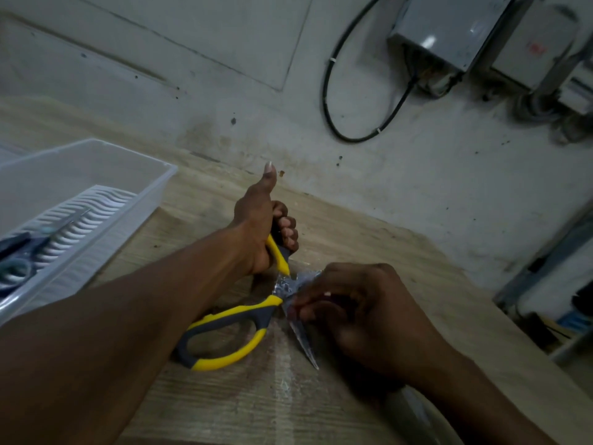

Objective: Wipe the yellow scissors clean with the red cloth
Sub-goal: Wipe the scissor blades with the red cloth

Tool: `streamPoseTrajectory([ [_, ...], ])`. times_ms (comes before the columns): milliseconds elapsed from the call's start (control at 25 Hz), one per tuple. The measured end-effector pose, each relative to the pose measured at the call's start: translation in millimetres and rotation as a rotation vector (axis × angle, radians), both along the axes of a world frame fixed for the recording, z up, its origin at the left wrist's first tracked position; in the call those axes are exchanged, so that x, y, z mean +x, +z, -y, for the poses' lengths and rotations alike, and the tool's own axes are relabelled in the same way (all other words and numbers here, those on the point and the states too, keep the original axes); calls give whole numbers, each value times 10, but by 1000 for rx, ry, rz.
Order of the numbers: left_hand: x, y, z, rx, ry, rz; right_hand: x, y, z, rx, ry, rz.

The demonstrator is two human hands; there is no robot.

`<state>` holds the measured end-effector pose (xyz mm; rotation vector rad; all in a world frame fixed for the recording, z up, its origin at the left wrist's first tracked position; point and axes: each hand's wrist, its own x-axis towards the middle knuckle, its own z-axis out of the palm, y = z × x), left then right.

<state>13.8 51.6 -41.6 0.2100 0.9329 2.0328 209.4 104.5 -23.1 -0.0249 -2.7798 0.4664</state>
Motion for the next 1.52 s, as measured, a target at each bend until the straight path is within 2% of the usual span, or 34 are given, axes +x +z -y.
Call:
streamPoseTrajectory([
  [80, -10, -7, -14, 1, 3, 8, -80, -70, 12, 33, -18, -46],
  [320, 2, -32, -36, -2, 2, 5, 143, -50, 85, 111, -42, 53],
  [520, 10, -6, -31, 14, 19, 15, -99, -90, 130, 167, -89, -41],
  [760, 26, -18, -30, 8, 18, 8, 274, 22, 121, 179, -40, 219],
  [1000, 22, -40, -28, -2, 9, 1, -111, -100, 157, 137, -100, -56],
  [1240, 9, -47, -20, 14, 1, 8, 261, 25, 75, 142, -69, 276],
  [1440, 8, -50, -27, 8, 5, 23, -57, -83, 146, 82, -142, 8],
  [1520, 32, -46, -2, 6, -3, 25, -121, -103, 132, 59, -163, -32],
])
